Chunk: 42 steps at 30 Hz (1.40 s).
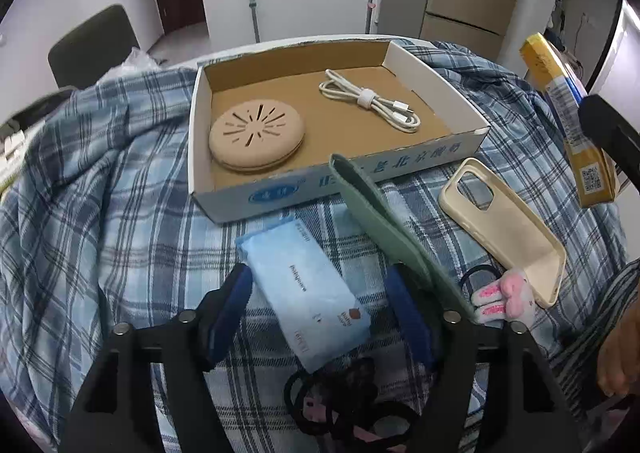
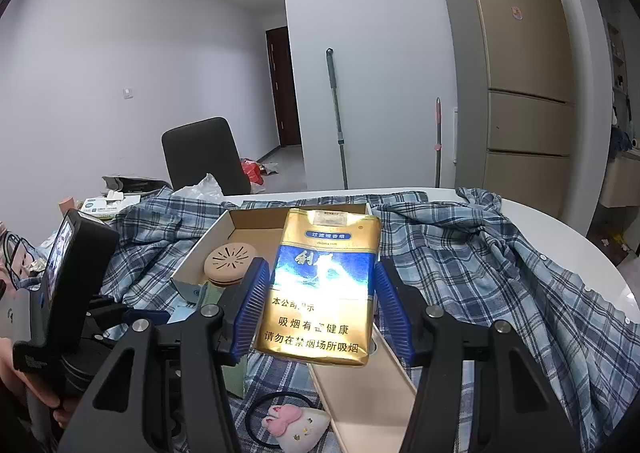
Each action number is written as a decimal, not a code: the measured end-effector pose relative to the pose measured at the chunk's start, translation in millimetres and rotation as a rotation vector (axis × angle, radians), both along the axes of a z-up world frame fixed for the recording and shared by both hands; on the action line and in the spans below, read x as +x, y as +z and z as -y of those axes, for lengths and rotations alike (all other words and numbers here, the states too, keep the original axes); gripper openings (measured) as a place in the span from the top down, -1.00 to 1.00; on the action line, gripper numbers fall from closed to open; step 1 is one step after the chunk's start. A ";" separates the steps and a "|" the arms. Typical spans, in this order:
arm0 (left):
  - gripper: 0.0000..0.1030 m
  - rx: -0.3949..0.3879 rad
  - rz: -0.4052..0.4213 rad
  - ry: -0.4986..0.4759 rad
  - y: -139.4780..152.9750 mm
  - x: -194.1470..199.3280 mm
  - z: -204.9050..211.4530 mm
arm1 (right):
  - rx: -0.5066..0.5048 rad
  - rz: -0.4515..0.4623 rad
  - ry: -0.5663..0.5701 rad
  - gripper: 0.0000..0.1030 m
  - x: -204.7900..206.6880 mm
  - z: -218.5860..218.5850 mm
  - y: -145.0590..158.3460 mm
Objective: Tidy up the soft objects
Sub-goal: 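Lift the gold pack with the right tool while the left grasps the blue wipes packet, then lower the gold pack and the blue wipes packet into the box and open both tools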
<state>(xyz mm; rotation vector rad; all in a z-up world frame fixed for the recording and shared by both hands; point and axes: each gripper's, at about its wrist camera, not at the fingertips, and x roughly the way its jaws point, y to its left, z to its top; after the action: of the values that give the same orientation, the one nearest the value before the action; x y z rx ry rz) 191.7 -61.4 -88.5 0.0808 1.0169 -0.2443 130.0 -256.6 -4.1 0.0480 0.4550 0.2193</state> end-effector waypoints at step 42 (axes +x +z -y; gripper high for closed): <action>0.40 -0.233 0.822 0.150 88.7 57.6 -5.2 | -0.079 0.423 -0.002 -0.05 95.2 -21.2 3.7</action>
<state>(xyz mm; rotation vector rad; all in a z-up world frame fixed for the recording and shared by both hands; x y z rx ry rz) 249.4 -56.2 0.2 -0.1029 0.1714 -0.1653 225.2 -235.3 -0.4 -0.0743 0.0421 0.2027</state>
